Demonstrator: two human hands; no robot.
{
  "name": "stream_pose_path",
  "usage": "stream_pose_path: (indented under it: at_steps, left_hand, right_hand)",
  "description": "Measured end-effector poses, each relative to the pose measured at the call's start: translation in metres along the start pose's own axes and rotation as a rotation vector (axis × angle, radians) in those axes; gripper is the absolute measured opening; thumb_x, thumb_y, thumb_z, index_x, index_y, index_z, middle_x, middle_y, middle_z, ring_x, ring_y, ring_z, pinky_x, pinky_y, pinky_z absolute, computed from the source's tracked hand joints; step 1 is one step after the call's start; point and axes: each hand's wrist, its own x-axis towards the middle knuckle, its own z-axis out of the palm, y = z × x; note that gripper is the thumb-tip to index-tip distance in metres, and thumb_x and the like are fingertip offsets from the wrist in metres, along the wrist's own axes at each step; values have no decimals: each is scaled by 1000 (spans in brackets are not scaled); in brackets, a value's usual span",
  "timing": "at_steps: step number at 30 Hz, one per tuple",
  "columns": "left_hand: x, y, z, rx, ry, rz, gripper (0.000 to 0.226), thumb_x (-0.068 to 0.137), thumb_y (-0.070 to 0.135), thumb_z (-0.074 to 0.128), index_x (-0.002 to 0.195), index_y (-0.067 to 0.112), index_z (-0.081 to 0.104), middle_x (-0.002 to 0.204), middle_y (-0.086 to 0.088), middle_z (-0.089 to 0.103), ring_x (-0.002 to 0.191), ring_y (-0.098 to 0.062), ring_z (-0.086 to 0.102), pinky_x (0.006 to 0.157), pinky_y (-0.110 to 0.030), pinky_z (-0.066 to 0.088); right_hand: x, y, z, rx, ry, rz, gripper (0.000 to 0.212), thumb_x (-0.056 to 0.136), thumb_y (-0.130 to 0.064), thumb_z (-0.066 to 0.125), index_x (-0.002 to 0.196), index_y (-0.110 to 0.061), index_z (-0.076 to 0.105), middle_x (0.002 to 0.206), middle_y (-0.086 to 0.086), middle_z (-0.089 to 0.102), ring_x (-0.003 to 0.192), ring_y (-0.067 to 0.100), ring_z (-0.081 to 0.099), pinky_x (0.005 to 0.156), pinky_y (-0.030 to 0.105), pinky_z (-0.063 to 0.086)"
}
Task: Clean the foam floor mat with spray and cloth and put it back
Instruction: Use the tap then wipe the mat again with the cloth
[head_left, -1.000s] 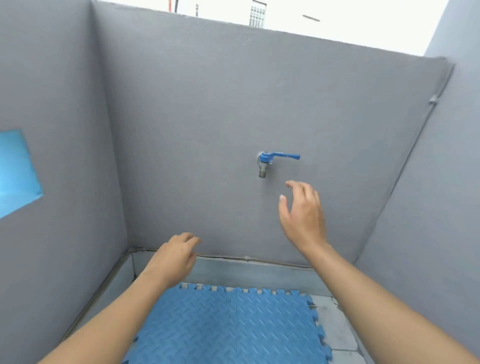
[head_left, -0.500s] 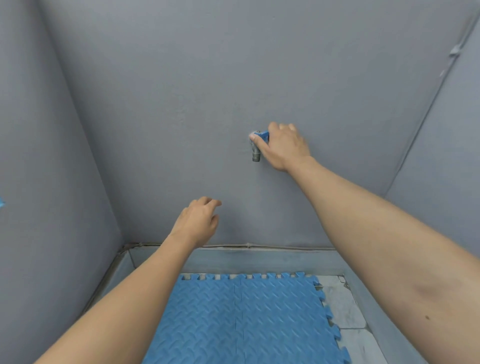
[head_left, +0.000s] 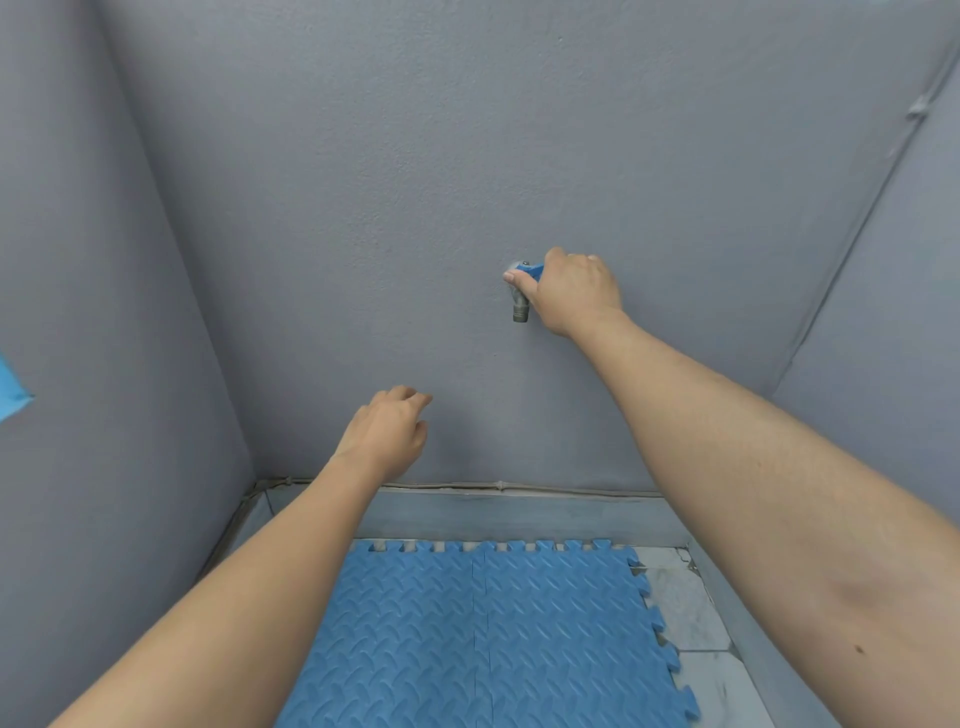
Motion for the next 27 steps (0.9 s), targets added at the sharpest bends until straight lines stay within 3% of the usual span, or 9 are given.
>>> stream_pose_path:
  at_steps: [27]
  left_hand:
    - [-18,-18,1,-13,0,-9,48,98,20,42,145,14,39,147,-8,41,131,-30,40,104,-43,38]
  right_hand:
    - [-5,-17,-5,-154,-20,79,70,96,-64,34,121,-1,53,119,16,63,114,31,55,90,34,40]
